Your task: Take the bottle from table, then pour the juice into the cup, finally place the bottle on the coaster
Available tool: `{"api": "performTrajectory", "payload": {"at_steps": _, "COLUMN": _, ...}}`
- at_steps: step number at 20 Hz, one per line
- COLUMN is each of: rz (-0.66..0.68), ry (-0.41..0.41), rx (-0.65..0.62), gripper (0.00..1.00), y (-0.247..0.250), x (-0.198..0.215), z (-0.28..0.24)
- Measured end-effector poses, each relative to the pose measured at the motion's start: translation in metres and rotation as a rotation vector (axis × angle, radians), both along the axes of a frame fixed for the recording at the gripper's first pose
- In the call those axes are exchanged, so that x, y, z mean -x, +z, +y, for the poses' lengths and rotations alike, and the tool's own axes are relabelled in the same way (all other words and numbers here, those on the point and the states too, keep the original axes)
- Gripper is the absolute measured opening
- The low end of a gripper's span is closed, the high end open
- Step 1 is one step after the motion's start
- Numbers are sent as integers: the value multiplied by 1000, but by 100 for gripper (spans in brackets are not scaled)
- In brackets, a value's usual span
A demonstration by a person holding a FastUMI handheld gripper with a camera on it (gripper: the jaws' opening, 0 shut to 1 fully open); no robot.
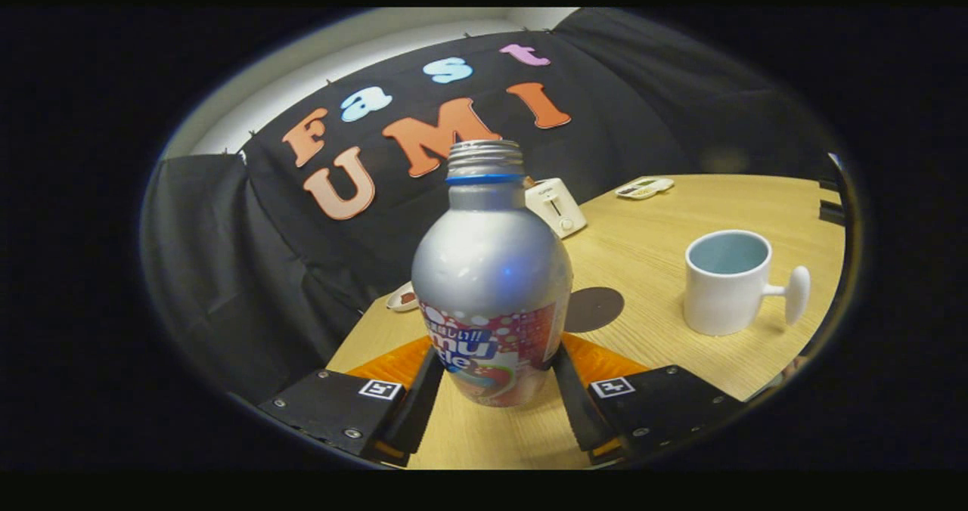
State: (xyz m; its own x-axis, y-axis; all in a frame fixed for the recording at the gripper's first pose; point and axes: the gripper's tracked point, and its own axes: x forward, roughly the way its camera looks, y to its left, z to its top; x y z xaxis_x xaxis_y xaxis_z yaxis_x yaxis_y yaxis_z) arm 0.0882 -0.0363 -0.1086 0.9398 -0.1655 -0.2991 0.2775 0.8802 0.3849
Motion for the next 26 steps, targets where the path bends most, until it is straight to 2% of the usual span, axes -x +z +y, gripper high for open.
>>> {"api": "performTrajectory", "payload": {"at_steps": 7, "rz": -61, "ry": -65, "rx": -251, "gripper": 76, "y": 13, "x": -12, "z": -3}}
{"api": "performTrajectory", "payload": {"at_steps": 19, "rz": -133, "ry": -210, "rx": -582, "gripper": 75, "y": 18, "x": -26, "z": -38}}
{"api": "performTrajectory", "payload": {"at_steps": 26, "rz": -184, "ry": -247, "rx": -733, "gripper": 75, "y": 27, "x": -27, "z": -42}}
